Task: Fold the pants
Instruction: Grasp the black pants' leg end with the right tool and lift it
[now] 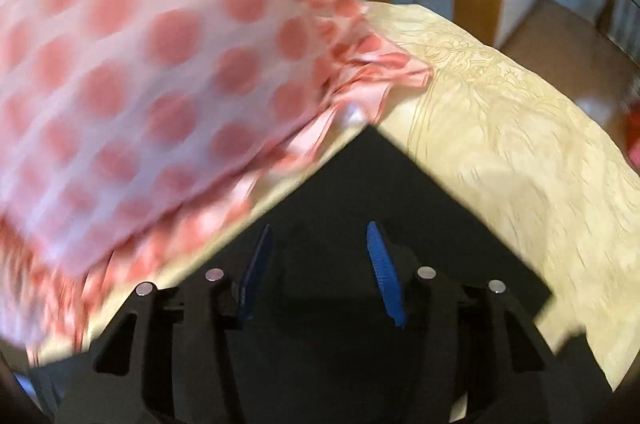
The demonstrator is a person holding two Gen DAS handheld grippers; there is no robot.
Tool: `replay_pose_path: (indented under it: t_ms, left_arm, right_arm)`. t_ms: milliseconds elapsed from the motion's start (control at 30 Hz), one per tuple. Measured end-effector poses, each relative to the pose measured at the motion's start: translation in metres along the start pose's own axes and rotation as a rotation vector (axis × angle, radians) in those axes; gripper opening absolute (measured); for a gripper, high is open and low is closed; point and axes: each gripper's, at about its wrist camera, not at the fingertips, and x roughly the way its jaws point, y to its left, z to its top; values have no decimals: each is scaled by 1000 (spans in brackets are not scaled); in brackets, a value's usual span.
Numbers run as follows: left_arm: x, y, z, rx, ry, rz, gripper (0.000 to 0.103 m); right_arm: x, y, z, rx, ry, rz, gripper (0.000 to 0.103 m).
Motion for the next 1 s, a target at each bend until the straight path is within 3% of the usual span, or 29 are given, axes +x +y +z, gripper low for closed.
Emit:
replay_pose_path:
  t_ms: [100, 200, 300, 367, 433, 567, 633, 733, 800, 867, 1000]
  left_arm:
    - [13, 2, 1, -7, 38, 3, 101]
    - [22, 4, 0, -16, 66, -5, 101]
    - [22, 7, -2, -38, 78, -31, 101]
    - [18, 8, -4, -36, 71, -34, 101]
    - [13, 9, -4, -37, 63, -37, 101]
    - [4, 14, -4, -59, 47, -40, 101]
    - [2, 17, -4, -74, 43, -45, 101]
    - [4, 17, -4, -105, 67, -76, 101]
    - [5, 16, -5, -127, 87, -103, 101]
    - [2, 15, -7, -131, 85, -106, 101]
    - [-3, 17, -6, -112, 61, -61, 101]
  right_arm:
    - [23, -1, 18, 50, -11, -36, 51]
    - [33, 7, 24, 17, -30, -73, 49]
    - [36, 3, 18, -30, -67, -120, 14]
    - [32, -18, 11, -3, -81, -60, 2]
    - [25, -43, 3, 47, -82, 13, 0]
    - [-16, -81, -17, 78, -182, 157, 0]
    - [-36, -97, -31, 72, -227, 183, 0]
    - [-45, -102, -34, 111, -156, 269, 2]
    - [-41, -100, -31, 164, -92, 294, 11]
    - [-32, -89, -23, 177, -61, 286, 40]
    - [-13, -56, -7, 174, -37, 218, 43]
